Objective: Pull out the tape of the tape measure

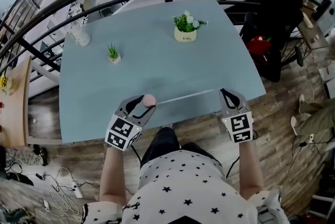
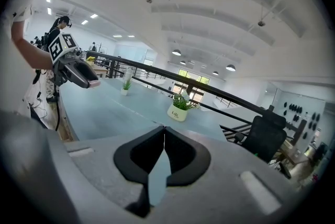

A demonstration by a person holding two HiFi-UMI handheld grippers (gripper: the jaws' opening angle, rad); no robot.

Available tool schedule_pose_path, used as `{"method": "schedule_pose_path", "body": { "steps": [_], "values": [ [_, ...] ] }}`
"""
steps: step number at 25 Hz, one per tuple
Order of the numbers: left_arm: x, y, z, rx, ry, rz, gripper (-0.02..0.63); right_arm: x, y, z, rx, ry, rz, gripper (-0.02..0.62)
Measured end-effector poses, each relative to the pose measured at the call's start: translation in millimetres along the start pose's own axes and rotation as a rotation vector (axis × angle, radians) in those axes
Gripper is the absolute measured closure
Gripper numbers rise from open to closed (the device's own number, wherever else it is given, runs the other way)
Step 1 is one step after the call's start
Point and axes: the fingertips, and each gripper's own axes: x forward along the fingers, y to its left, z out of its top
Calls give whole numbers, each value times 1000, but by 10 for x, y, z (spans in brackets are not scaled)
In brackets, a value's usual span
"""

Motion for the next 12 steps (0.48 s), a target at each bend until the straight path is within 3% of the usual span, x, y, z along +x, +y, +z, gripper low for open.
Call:
{"method": "schedule_pose_path", "body": {
  "steps": [12],
  "values": [
    [-53,55,-14,-7,-9,7,396,-48,-181,-92,-4,21,-53,586]
  ]
}}
